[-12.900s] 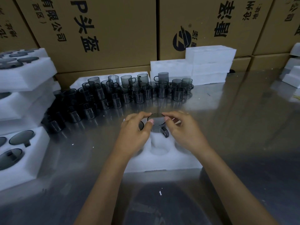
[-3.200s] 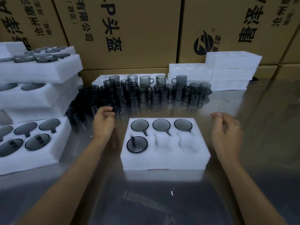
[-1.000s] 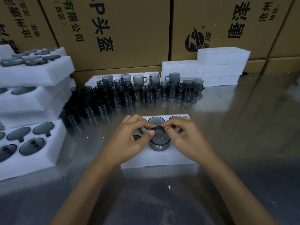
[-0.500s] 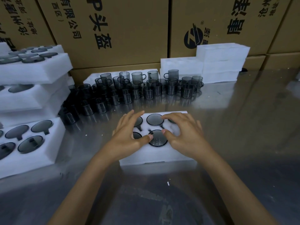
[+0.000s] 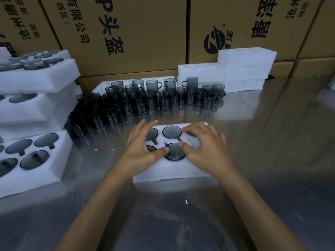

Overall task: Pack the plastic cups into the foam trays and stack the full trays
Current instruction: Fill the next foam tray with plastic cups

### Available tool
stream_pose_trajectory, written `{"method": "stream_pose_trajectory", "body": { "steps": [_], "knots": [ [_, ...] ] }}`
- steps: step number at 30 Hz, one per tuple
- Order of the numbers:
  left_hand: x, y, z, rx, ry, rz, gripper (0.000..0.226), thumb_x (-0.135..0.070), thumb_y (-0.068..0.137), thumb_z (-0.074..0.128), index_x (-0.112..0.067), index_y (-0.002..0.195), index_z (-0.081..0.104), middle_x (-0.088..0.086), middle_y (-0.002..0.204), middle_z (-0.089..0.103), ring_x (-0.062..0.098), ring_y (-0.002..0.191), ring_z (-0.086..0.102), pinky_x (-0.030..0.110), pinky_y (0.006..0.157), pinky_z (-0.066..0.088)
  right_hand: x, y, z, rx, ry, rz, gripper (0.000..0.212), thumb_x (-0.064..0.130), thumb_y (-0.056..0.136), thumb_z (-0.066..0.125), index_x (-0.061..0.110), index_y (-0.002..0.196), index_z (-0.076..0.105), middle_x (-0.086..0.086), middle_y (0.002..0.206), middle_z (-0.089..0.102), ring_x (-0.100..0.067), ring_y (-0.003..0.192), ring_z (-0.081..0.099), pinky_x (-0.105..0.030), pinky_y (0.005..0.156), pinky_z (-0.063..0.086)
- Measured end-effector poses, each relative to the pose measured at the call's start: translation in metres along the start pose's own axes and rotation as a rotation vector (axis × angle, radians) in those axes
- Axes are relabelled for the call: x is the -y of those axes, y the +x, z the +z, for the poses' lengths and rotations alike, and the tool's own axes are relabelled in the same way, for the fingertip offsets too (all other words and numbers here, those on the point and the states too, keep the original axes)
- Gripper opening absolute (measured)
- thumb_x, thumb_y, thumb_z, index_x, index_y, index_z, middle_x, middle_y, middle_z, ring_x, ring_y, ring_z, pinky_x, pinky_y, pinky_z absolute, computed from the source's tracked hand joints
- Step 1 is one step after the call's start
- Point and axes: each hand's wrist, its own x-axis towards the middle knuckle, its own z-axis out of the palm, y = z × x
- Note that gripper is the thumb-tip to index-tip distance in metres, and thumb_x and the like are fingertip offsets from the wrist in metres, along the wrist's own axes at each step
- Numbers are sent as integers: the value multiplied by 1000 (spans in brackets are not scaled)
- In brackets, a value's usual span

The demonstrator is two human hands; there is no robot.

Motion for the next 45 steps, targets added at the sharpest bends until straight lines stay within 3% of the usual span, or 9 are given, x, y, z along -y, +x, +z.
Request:
{"method": "stream_pose_trajectory", "body": {
  "steps": [7,15,19,24,28,31,33,37,45],
  "knots": [
    [2,-3,-11,-46,147,162,50,-35,87,71,-42,133,52,-16,158,29,4,149,13,35,121,16,-6,0,-10,-45,-2,-155,21,49,87,69,43,106,74,21,137,56,-8,131,39,-22,89,13],
    [-6,-16,14,219,577,300,69,-60,92,2,-35,157,6,-21,162,-4,-8,145,-16,18,118,-12,-14,1,-7,42,-81,-117,55,63,82,52,49,135,53,13,159,33,-12,149,12,-31,106,10],
    [-6,-16,15,206,635,296,63,-53,96,4,-36,157,2,-23,161,-7,-7,145,-18,17,116,-15,-14,1,-1,49,-43,26,57,69,81,53,51,135,51,12,163,20,-12,151,1,-41,115,7],
    [-6,-16,17,192,625,291,59,-52,99,11,-37,157,11,-21,162,2,-4,148,-10,20,119,-10,-9,0,0,26,165,183,56,57,82,68,47,135,54,12,159,30,-12,150,15,-42,120,17],
    [-10,-13,11,76,332,291,41,-31,104,42,-31,144,49,-16,155,35,3,149,15,28,122,12,-18,7,-13,-36,855,435,37,37,90,70,38,126,63,18,132,58,5,121,52,-13,94,41],
    [-8,-2,-6,-169,147,310,33,-19,98,53,-28,127,66,-16,140,53,-2,134,35,25,114,26,-35,8,-8,-12,969,591,29,37,95,62,32,123,66,15,127,63,-4,118,58,-28,105,45],
    [3,16,-22,-314,133,234,36,-18,96,54,-29,129,64,-15,140,51,-1,131,36,25,112,28,-41,10,-1,-91,1001,637,24,29,97,59,23,117,70,4,119,70,-14,112,65,-35,103,50],
    [46,70,-60,-509,342,-138,54,-17,92,57,-13,144,45,13,151,39,32,140,31,49,115,28,-43,16,4,-246,1038,609,18,18,100,53,18,101,71,4,91,73,-3,75,69,-16,67,55],
    [97,151,-116,-456,505,-330,67,-22,97,54,-7,153,20,24,162,0,45,146,11,48,118,19,-56,27,16,-257,955,550,22,16,100,49,20,97,71,2,96,73,-21,98,68,-40,90,54]
  ]
}}
